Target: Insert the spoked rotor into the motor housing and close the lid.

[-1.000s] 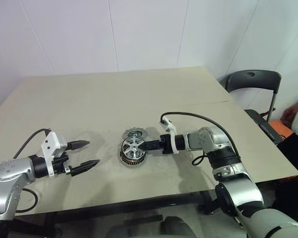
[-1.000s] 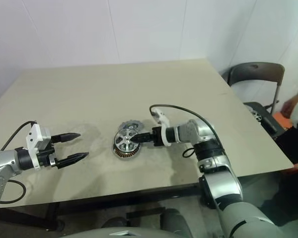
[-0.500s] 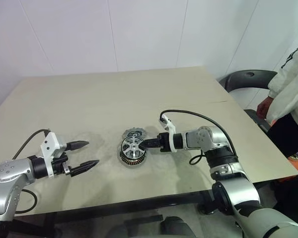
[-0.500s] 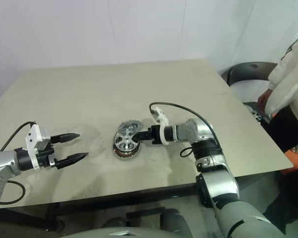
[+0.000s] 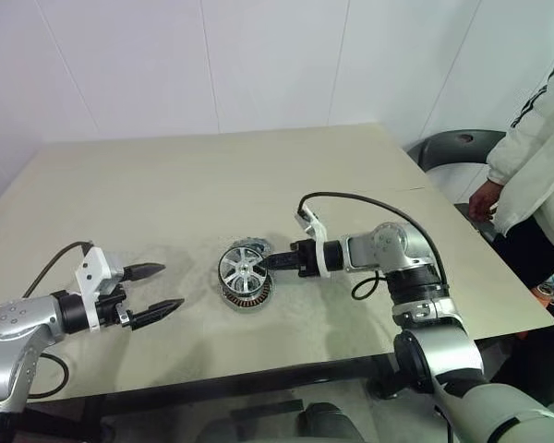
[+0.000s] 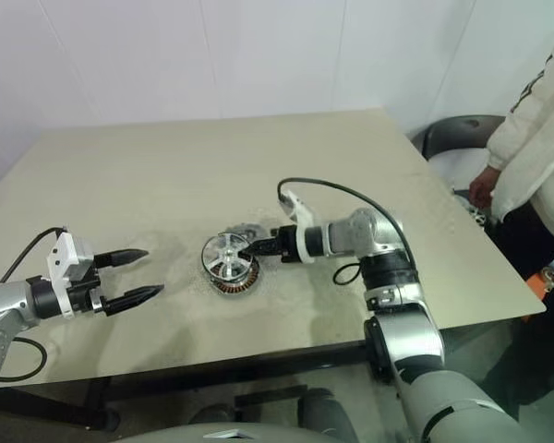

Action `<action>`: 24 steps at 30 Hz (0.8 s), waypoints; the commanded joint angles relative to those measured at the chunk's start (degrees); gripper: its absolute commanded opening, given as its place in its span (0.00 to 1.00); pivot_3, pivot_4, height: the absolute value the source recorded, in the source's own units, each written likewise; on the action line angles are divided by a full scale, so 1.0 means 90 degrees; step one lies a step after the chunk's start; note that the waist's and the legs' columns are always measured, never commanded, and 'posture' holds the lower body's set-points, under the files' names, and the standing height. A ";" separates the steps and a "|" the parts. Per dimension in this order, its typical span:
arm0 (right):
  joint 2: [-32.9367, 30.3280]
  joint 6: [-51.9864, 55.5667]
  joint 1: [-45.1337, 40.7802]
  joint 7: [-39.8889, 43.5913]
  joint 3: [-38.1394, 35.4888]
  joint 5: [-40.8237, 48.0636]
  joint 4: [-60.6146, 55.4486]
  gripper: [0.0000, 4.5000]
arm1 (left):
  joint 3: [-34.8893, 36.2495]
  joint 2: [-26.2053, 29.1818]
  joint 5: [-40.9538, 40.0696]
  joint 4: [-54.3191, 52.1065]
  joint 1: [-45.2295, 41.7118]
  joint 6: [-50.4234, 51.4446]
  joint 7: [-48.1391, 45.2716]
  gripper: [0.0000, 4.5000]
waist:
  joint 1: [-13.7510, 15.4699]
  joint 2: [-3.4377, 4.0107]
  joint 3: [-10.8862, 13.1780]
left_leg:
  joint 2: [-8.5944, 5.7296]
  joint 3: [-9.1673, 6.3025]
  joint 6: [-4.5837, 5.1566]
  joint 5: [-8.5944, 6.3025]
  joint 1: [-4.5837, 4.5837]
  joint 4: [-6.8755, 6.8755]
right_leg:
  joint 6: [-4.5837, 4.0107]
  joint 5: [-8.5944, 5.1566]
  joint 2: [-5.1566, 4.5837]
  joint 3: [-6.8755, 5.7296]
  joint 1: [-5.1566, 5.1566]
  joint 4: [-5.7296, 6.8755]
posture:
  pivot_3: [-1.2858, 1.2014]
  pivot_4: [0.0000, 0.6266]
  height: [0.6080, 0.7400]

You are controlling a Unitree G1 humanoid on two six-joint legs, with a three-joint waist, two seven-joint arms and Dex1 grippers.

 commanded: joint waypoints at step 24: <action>-0.0004 0.0276 -0.0472 -0.0629 0.0408 -0.0208 -0.0063 0.06 | 0.0171 0.0071 -0.0117 -0.0354 0.0129 0.0047 0.0131 1.00 | -0.0002 -0.0001 0.0000 | -0.0001 0.0001 0.0000 0.0000 -0.0001 0.0000 | 0.0000 0.0000 0.0000 0.0000 0.0000 -0.0001 | 0.52 0.00 1.00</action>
